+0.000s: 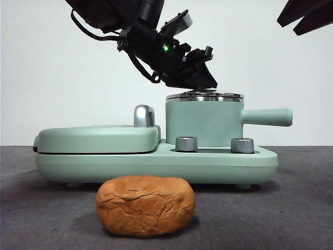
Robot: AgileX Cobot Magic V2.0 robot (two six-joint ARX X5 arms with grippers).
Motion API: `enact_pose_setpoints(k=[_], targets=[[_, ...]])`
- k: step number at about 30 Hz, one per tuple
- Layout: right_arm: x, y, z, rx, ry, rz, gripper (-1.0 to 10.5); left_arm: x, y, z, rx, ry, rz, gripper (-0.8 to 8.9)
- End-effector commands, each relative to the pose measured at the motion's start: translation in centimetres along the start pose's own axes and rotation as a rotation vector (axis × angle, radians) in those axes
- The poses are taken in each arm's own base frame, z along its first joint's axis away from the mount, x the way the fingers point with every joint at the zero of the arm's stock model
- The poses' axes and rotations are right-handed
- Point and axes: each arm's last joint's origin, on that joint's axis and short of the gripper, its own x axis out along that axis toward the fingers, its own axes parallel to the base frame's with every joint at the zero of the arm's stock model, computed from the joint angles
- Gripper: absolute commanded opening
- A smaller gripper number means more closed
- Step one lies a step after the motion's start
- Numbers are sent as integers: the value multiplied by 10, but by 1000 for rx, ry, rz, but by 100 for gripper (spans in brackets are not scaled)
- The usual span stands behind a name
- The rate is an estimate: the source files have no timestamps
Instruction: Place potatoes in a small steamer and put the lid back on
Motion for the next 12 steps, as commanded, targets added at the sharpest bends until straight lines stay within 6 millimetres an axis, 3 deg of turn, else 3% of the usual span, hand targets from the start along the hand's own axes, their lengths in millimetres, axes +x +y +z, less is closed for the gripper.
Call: enact_pose_setpoints(k=[1, 12], targets=[[-2, 0, 6, 8, -21, -6, 317, 7, 0, 1, -1, -7, 1, 14], [-2, -1, 6, 8, -17, -24, 317, -1, -2, 11, 42, -32, 5, 14]])
